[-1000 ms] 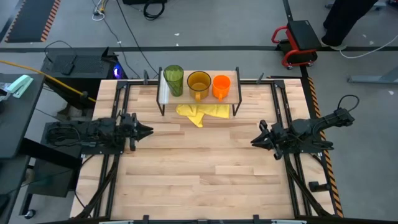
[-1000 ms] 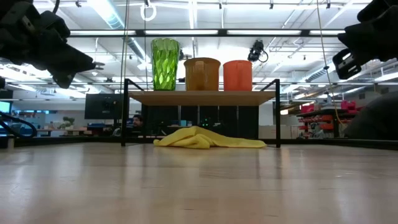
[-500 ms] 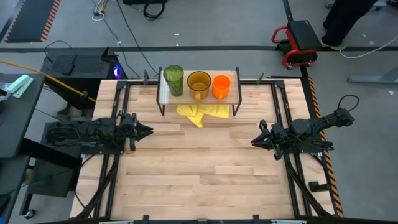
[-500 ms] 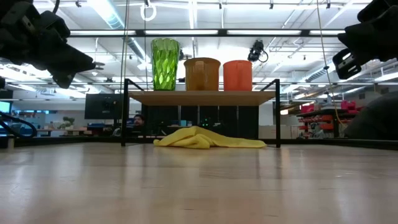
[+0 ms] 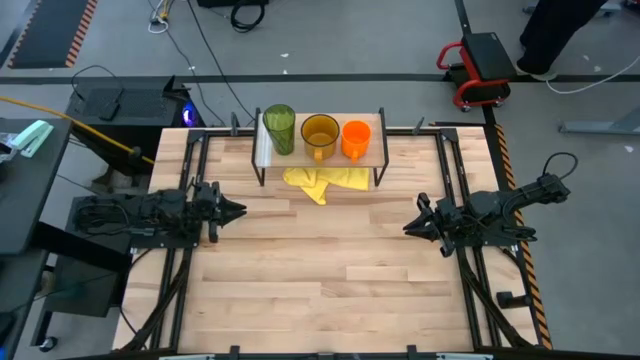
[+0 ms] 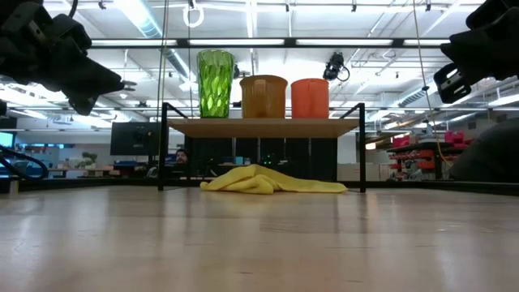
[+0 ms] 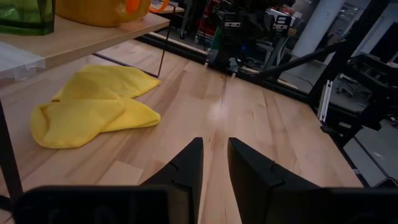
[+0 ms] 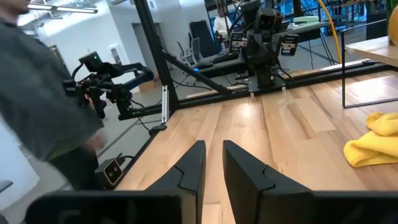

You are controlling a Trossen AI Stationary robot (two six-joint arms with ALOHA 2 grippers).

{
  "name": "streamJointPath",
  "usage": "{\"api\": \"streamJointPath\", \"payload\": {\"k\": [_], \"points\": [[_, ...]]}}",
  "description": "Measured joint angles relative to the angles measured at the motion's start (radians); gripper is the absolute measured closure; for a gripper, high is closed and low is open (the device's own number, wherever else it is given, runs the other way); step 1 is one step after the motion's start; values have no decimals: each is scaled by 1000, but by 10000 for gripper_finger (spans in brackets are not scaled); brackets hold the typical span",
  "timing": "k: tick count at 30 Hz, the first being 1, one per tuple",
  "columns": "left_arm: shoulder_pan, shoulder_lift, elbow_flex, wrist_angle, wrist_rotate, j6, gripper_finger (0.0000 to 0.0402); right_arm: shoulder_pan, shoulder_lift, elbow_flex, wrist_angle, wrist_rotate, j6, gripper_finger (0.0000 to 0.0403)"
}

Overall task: Stack small to large cups/mugs on shelf
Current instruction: Return to Home Position

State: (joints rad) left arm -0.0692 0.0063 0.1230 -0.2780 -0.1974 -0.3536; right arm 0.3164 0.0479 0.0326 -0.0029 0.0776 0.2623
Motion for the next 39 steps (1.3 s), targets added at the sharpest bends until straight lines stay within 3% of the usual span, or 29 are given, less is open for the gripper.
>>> {"api": "streamJointPath", "payload": {"k": [39], "points": [[0,0,0,0,0,0,321,0,0,0,0,0,0,341]]}}
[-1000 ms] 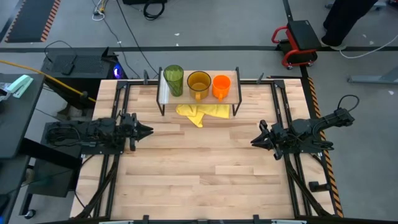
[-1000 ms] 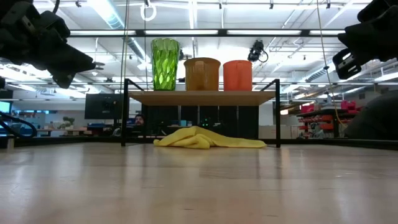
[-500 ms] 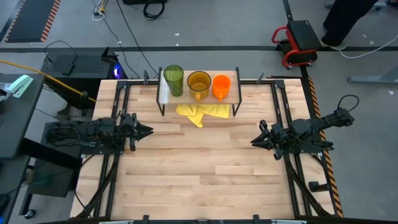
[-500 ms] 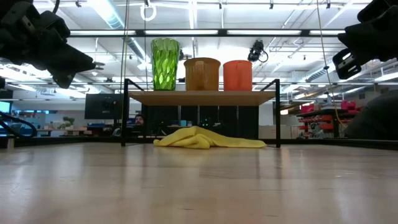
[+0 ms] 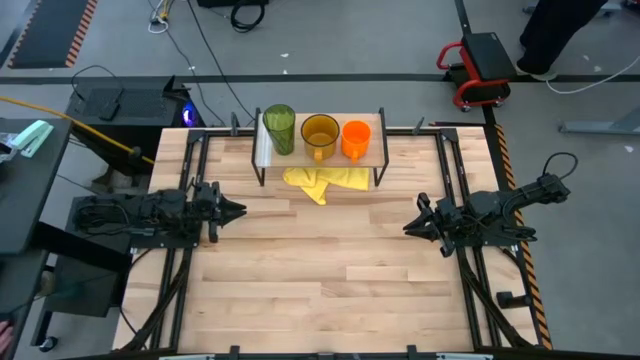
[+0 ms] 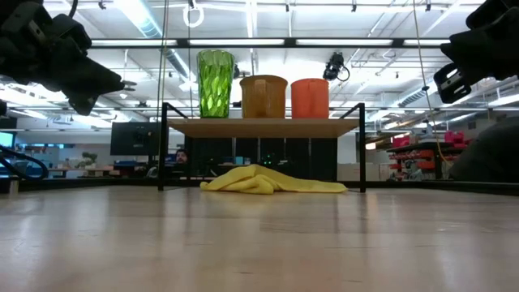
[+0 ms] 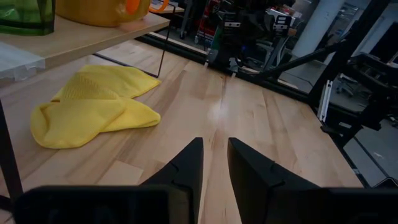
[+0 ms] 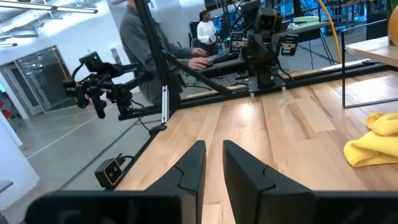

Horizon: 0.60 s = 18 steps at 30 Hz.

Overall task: Stack small to large cups/mugs on shelf
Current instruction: Return to Home Position

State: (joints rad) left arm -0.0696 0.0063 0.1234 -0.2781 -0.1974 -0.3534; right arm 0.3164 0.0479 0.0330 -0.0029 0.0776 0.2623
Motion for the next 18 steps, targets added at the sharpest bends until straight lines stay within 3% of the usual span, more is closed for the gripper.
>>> {"api": "streamJointPath", "payload": {"k": [18], "points": [[0,0,0,0,0,0,317,0,0,0,0,0,0,341]]}}
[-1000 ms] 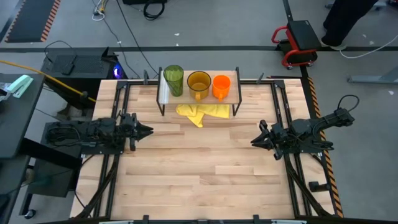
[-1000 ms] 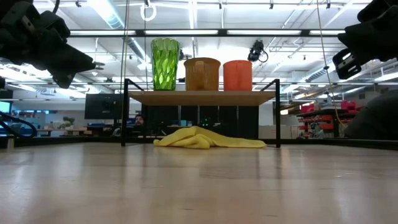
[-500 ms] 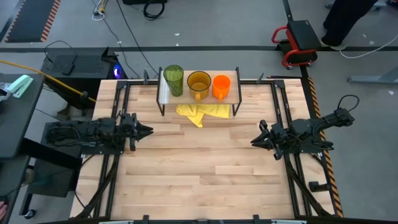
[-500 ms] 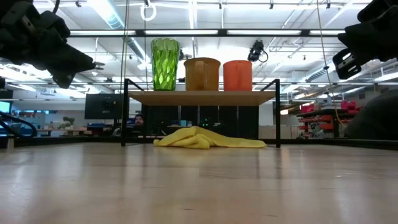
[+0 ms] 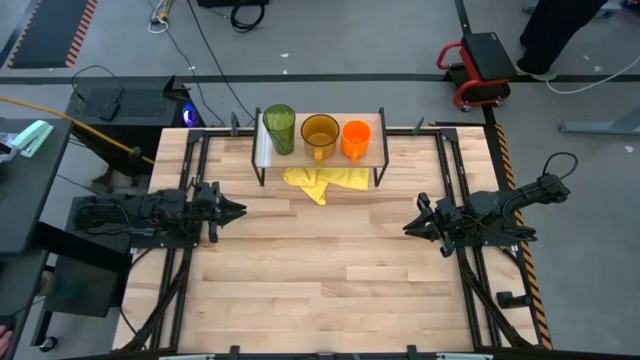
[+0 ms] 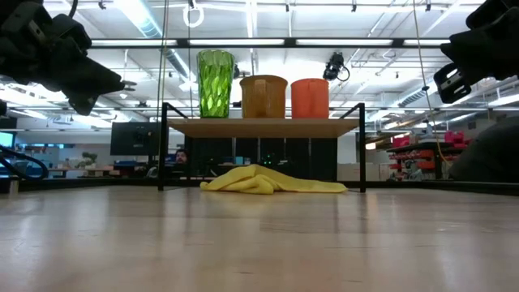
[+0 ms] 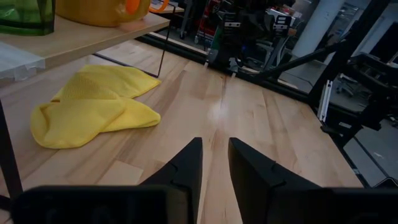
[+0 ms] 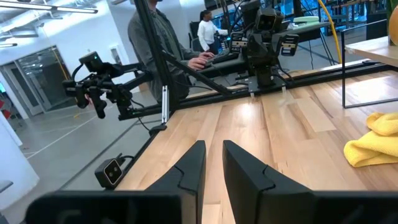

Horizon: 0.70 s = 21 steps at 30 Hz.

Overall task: Stack small to large cups/mugs on shelf
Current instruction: Return to Home Position

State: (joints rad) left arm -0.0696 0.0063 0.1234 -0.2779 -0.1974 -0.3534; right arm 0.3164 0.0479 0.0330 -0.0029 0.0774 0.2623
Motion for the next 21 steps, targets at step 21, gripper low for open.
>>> {"api": "streamJointPath", "payload": {"k": [21], "points": [[0,0,0,0,0,0,318,0,0,0,0,0,0,341]]}}
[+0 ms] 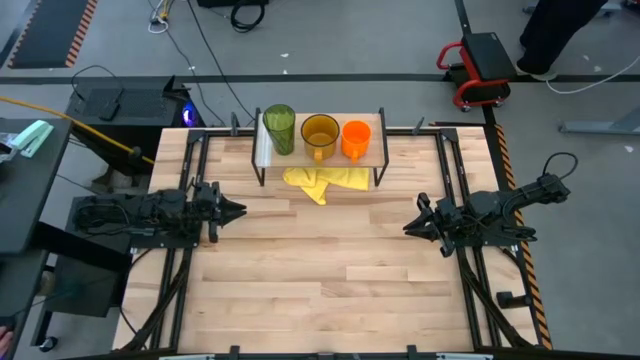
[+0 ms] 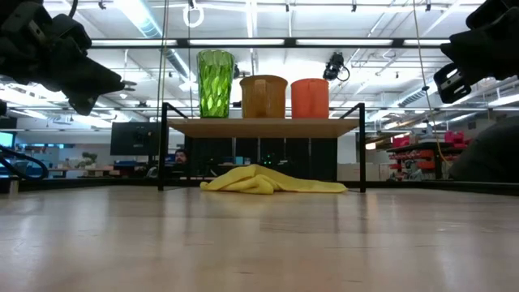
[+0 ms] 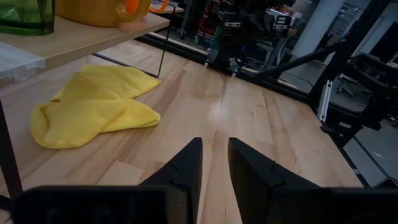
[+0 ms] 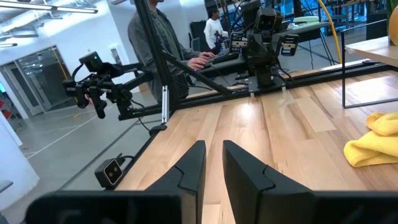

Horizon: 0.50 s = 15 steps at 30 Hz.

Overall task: Stack small to large cups/mugs on shelf
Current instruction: Return to Home Position

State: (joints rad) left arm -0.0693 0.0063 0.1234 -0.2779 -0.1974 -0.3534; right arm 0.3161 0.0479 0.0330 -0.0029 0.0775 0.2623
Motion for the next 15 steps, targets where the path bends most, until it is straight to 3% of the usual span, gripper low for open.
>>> {"api": "streamJointPath", "payload": {"k": [15], "points": [[0,0,0,0,0,0,319,0,0,0,0,0,0,341]]}}
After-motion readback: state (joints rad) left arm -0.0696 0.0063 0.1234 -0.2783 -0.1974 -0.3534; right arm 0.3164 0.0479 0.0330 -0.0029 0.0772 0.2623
